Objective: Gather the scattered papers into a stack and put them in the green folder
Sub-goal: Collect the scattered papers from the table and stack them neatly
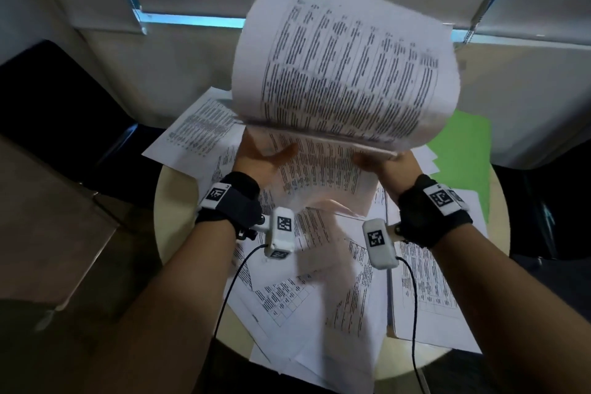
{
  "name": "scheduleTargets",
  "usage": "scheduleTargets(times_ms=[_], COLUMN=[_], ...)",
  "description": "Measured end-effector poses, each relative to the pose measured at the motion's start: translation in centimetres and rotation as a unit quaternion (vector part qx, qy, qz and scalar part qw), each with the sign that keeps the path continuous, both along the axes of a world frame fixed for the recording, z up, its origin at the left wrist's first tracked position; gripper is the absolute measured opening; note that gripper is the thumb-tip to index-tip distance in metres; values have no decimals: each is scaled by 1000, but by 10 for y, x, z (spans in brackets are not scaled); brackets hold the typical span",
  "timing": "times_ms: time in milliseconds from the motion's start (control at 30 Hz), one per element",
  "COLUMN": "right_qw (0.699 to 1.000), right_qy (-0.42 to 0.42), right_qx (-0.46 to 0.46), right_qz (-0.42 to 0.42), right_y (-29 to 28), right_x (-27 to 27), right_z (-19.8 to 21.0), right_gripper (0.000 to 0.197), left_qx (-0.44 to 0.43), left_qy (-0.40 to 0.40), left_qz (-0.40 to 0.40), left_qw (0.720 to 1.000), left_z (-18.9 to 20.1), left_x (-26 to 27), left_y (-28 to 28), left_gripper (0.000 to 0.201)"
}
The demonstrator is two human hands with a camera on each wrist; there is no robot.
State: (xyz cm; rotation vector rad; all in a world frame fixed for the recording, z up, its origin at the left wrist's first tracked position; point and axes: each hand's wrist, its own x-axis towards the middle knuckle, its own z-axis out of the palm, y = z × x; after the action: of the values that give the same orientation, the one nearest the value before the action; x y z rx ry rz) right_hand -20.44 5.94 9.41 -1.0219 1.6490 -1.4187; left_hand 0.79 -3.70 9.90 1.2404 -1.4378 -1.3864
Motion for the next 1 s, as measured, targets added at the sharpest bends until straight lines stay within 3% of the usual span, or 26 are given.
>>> scheduleTargets(times_ms=[67,200,400,467,533,600,733,800,833,933,1000], right_qw=[1000,998,997,996,996,996,997,997,997,996,997], right_qy=[16,-53,-43,-54,-59,-57,-50,-50,-54,-56,-57], right_qx=[7,39,63,67,70,67,61,64,63,66,59], right_qz=[9,4,17,17,18,20,8,3,3,7,2], right_y=[-2,-10,-13,-12,-10,-8,-10,-13,-14,-16,-14], right_x=[-2,-7,-5,-4,-6,-6,-5,-7,-8,-9,-6], right_z=[-4,-6,0,-2,-7,-10,-10,-8,-7,-2,2], right_gripper=[26,25,10,9,11,17,32,34,34,22,10], left_qx=[11,7,-51,-25,25,84,89,82,72,67,53], left_qy=[-3,-21,-66,-53,-40,-25,-50,-44,-54,-127,-149], left_qz=[-18,-18,22,31,50,20,-23,-20,-12,-1,7], left_qw=[1000,1000,996,998,998,996,995,995,996,990,987], left_z=[4,8,6,3,-2,-7,-5,-4,-2,-4,-1], left_x=[1,5,1,1,4,6,4,2,1,-2,-5], left_y=[3,6,5,3,0,-2,2,2,2,1,4], left_gripper=[43,27,29,42,74,89,51,44,49,96,101])
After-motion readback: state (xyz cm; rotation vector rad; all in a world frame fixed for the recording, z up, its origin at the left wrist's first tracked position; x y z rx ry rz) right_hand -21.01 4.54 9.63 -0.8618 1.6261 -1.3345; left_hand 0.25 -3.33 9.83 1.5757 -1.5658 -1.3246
